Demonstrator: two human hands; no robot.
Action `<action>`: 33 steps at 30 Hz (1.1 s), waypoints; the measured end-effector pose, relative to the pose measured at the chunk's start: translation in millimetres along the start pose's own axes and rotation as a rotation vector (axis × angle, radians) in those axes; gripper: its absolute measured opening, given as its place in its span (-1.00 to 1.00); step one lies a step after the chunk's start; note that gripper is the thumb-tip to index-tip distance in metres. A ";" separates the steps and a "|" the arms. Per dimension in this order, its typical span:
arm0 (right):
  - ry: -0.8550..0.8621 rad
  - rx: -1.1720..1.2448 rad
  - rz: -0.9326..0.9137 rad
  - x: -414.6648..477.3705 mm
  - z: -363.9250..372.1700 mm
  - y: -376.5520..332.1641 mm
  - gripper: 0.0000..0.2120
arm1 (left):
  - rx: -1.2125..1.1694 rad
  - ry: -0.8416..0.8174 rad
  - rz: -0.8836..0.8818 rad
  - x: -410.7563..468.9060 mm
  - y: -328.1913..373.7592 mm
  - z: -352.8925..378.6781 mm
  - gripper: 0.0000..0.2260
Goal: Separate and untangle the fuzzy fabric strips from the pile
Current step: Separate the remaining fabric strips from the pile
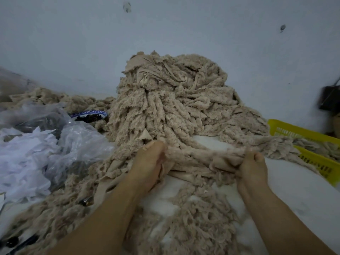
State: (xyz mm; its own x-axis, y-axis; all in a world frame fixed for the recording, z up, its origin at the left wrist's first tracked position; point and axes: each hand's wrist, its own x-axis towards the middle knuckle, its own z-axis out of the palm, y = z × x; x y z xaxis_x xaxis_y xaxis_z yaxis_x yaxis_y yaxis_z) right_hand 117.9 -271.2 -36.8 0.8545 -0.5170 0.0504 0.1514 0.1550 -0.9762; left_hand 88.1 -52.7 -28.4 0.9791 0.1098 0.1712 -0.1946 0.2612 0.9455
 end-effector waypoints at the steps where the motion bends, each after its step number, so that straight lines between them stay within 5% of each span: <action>1: 0.019 0.010 0.018 3.0 -0.9 0.3 -0.71 | -0.049 0.066 -0.006 4.6 -0.4 -2.2 -0.65; 4: 0.049 0.005 0.016 0.7 -0.4 0.7 -0.70 | -0.108 0.197 -0.027 12.2 -2.3 -3.8 -0.52; 8: 0.206 0.075 0.051 12.0 -14.7 -3.7 -0.78 | -0.359 0.423 -0.065 15.3 4.7 -32.0 -0.69; 10: 0.146 0.117 0.008 10.1 -15.4 -10.5 -0.81 | -0.365 0.441 -0.040 13.5 8.6 -38.8 -0.72; 12: -0.024 0.089 -0.063 -4.7 -2.7 -11.0 -0.76 | -0.062 0.386 -0.061 10.7 2.0 -28.3 -0.78; 14: -0.165 -0.026 -0.173 -21.4 9.4 -12.4 -0.75 | 0.510 0.316 0.040 7.8 -3.9 -12.7 -0.98; 16: -0.232 -0.094 -0.307 -33.3 13.1 -16.1 -0.76 | 0.963 0.220 0.322 4.6 -9.0 -3.9 -0.80; 21: -0.484 -0.295 -0.599 -58.5 20.6 -10.8 -0.78 | 1.007 -0.405 0.604 -14.9 -19.4 31.6 -0.69; 25: -0.596 -0.488 -0.809 -67.7 27.0 -2.1 -0.73 | 0.687 -0.283 0.412 -16.5 -15.3 31.0 -0.85; 29: -0.589 -0.492 -0.704 -61.2 24.1 2.3 -0.61 | 0.132 -0.037 0.059 -13.5 -2.0 29.5 -0.76; 33: -0.572 -0.818 -0.619 -46.0 18.3 13.2 -0.62 | -0.559 -0.052 -0.117 -7.1 9.9 21.2 -0.70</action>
State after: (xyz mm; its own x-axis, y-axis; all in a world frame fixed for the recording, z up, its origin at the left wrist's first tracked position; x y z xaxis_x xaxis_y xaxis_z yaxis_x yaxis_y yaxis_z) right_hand 89.6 -230.0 -48.1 0.8776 0.1716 0.4476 0.4329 -0.6848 -0.5863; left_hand 80.5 -71.2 -14.3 0.9949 0.0058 0.1006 -0.0722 0.7377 0.6713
